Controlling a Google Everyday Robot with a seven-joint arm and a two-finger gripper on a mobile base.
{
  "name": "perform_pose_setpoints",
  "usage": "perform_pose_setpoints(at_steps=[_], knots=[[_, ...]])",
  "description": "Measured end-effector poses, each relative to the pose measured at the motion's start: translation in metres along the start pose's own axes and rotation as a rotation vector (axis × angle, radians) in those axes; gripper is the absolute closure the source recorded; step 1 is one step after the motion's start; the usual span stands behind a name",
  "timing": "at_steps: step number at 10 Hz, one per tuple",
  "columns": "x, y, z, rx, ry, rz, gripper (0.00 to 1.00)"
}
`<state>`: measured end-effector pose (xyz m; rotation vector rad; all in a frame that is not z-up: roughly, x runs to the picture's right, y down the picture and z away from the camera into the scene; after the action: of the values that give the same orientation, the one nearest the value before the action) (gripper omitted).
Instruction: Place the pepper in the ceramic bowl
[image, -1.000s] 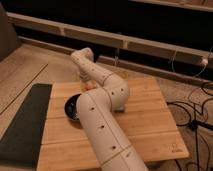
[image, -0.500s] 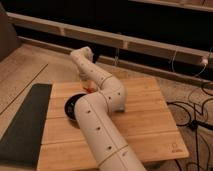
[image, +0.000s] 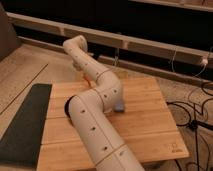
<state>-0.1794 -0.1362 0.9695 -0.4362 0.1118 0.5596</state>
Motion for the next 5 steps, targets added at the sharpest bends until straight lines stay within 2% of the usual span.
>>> perform_pose_setpoints(at_steps=[1, 3, 5], knots=[[-0.021, 0.013, -0.018, 0.005, -0.019, -0.035, 1.0], [-0.043, 0.036, -0.035, -0.012, -0.031, -0.076, 1.0], [-0.054, 0.06, -0.05, -0.039, -0.028, -0.092, 1.0]])
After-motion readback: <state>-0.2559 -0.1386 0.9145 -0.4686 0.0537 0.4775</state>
